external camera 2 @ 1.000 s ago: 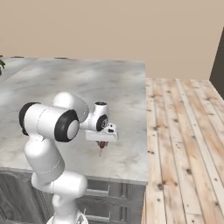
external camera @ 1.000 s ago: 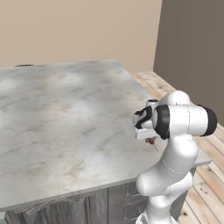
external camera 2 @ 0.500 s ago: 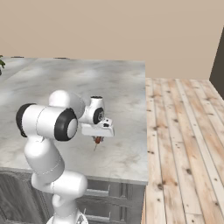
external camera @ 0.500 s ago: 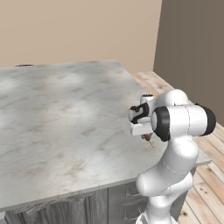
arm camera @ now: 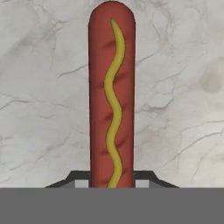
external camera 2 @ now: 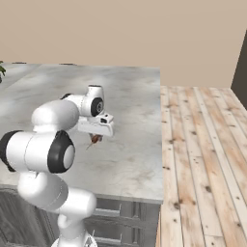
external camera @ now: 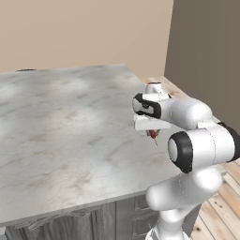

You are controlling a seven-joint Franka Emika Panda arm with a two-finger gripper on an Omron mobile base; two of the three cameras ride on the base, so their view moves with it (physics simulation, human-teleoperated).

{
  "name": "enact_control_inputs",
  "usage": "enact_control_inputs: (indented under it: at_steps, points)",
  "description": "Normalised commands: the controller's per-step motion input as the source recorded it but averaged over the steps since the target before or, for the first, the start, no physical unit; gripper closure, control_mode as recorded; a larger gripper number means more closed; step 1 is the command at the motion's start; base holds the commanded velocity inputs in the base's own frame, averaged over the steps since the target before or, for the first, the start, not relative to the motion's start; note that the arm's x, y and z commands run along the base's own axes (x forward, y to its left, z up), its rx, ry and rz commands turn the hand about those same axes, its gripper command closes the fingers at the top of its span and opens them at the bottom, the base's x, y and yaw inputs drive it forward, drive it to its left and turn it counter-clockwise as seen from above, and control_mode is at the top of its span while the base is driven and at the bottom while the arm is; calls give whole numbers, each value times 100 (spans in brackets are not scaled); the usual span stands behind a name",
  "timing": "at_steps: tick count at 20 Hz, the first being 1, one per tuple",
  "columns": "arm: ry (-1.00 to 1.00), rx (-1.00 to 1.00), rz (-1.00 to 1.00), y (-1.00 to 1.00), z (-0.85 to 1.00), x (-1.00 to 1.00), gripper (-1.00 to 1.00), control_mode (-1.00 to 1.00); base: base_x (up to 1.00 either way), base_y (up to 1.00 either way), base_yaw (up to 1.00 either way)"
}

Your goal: Store the hot dog in the freezer for long-term storage. Close the freezer door after placing the cooked food.

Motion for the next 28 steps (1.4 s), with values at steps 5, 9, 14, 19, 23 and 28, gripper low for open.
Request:
enact_control_inputs:
  at_steps: [5,9,14,19,23,28]
  points:
    - [0,0,-20,13,58,-86,100,-100,0,0,0]
    - [0,0,-19,18,51,-100,100,-100,0,0,0]
    - [-3,0,-23,33,38,-100,100,-100,0,0,0]
    - [-6,-2,-20,21,34,-100,100,-100,0,0,0]
    - [-7,-18,-12,8,13,-79,100,-100,0,0,0]
    - [2,-16,-11,16,31,-19,100,-100,0,0,0]
